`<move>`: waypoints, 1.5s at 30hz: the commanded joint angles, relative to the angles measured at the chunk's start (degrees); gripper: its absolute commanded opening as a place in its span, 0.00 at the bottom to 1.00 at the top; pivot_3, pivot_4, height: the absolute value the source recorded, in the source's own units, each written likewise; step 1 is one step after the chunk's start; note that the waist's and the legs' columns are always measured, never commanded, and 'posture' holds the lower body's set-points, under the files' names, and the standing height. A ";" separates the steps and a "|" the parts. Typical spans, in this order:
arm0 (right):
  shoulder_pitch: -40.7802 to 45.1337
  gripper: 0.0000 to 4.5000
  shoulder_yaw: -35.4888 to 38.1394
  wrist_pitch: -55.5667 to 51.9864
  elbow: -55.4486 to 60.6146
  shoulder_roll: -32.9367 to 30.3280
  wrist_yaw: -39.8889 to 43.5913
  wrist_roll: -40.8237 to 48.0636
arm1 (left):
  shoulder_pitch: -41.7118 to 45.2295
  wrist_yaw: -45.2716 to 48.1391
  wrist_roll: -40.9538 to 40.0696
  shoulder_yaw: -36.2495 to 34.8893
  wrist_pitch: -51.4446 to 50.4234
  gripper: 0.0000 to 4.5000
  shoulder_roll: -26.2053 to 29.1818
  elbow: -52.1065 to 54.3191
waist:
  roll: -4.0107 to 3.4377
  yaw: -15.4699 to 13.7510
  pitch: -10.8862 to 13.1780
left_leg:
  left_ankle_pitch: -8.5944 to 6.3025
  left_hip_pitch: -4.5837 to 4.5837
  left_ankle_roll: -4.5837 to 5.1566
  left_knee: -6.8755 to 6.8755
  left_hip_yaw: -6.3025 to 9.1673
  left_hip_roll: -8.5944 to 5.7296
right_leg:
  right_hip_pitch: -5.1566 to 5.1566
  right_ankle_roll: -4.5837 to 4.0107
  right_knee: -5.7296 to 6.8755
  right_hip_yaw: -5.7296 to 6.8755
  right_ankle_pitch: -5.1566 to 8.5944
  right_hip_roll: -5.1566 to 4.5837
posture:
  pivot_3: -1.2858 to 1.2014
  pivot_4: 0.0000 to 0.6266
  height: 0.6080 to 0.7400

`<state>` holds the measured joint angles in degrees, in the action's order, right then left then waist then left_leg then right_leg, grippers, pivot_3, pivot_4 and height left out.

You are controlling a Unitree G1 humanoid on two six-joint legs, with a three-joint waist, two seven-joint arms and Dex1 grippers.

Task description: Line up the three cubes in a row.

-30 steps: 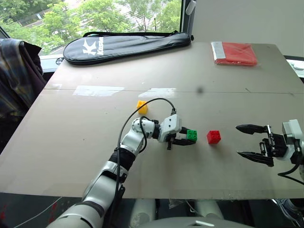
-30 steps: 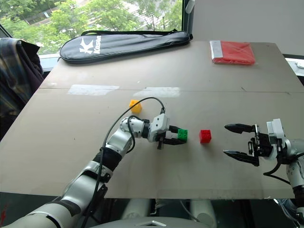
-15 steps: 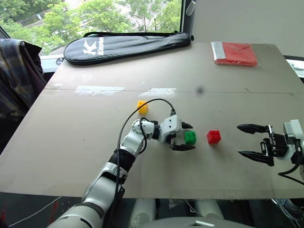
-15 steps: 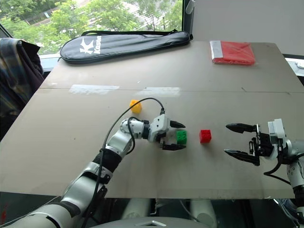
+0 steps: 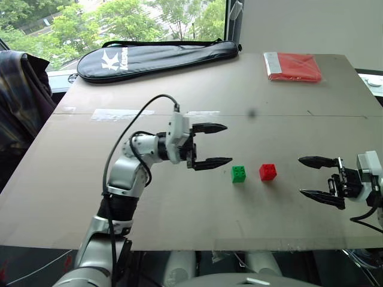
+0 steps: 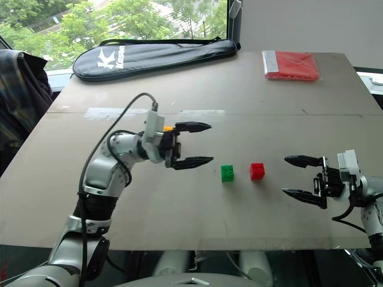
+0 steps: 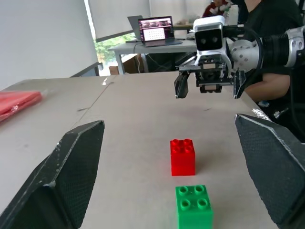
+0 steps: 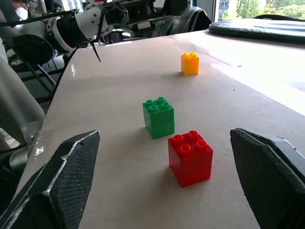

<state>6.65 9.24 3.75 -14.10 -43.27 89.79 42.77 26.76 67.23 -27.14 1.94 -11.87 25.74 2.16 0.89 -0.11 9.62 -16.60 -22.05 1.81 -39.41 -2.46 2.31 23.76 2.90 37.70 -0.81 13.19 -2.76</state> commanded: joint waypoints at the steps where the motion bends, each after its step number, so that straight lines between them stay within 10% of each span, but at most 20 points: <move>1: 1.26 1.00 2.37 -1.36 1.42 1.25 1.58 1.51 | -1.27 -11.27 3.23 -5.57 0.80 0.99 0.27 0.94 | 0.02 -0.07 0.01 | 0.00 0.01 0.00 -0.02 0.00 -0.01 | -0.02 0.00 0.01 -0.01 -0.01 -0.01 | 0.52 0.24 0.76; 19: 3.29 1.00 4.77 -3.73 3.57 5.49 -4.87 -1.06 | -10.57 -47.89 25.68 -2.91 7.45 0.99 -11.24 -5.75 | 0.03 -0.46 0.01 | 0.01 -0.02 -0.03 -0.02 -0.20 -0.10 | -0.06 0.00 -0.03 0.04 -0.02 -0.16 | 0.52 0.24 0.76; 42: 3.63 1.00 6.86 -2.67 1.33 6.63 -3.10 -1.06 | -9.61 -54.37 26.24 -2.55 4.49 0.99 -16.09 -6.85 | 0.03 -0.58 0.01 | 0.01 0.01 -0.03 0.02 -0.19 -0.09 | -0.06 0.00 -0.01 0.05 -0.02 -0.12 | 0.52 0.24 0.76; 45: 3.72 1.00 7.26 -2.42 0.44 6.71 -2.33 -1.10 | -9.45 -53.62 25.74 -2.46 4.84 0.81 -15.93 -6.92 | 0.03 -0.59 0.01 | 0.01 0.01 -0.03 0.02 -0.19 -0.09 | -0.06 0.00 -0.01 0.06 -0.02 -0.12 | 0.52 0.24 0.76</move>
<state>9.51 14.43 0.45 -13.93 -36.52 86.54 40.97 16.84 13.10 -0.28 -0.04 -8.27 9.48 -6.31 0.93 -0.70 9.63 -16.59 -22.04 1.78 -39.39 -2.65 2.22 23.70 2.90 37.69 -0.75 13.17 -2.88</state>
